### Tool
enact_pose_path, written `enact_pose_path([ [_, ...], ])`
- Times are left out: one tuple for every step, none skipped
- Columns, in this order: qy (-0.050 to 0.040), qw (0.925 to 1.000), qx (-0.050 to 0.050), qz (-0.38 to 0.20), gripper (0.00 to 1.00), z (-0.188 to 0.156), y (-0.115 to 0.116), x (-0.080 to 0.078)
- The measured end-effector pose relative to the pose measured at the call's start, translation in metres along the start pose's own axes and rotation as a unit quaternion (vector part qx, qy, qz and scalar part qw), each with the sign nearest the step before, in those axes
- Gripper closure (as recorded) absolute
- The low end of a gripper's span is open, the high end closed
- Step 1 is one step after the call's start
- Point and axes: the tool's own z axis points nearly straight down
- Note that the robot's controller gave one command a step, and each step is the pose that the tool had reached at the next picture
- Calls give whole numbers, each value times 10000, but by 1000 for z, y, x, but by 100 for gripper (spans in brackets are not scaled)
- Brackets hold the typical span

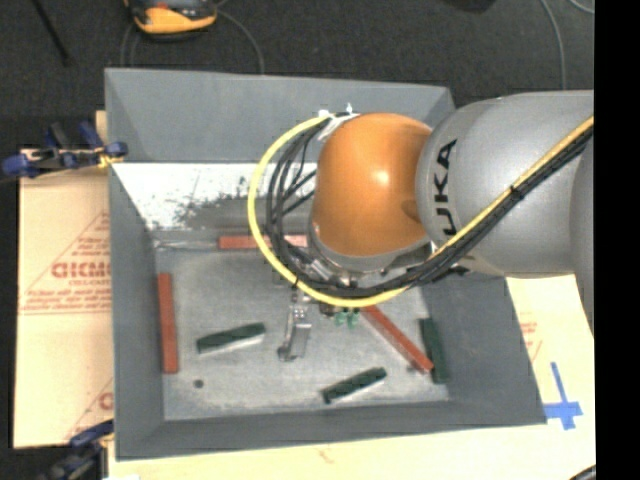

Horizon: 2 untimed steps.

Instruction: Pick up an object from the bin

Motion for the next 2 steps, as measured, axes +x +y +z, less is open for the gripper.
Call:
enact_pose_path([
  [-78, 9990, -13, -447, 0, 10, 19, 4],
  [-36, 9953, -17, -966, 0, 67, 29, 10],
])
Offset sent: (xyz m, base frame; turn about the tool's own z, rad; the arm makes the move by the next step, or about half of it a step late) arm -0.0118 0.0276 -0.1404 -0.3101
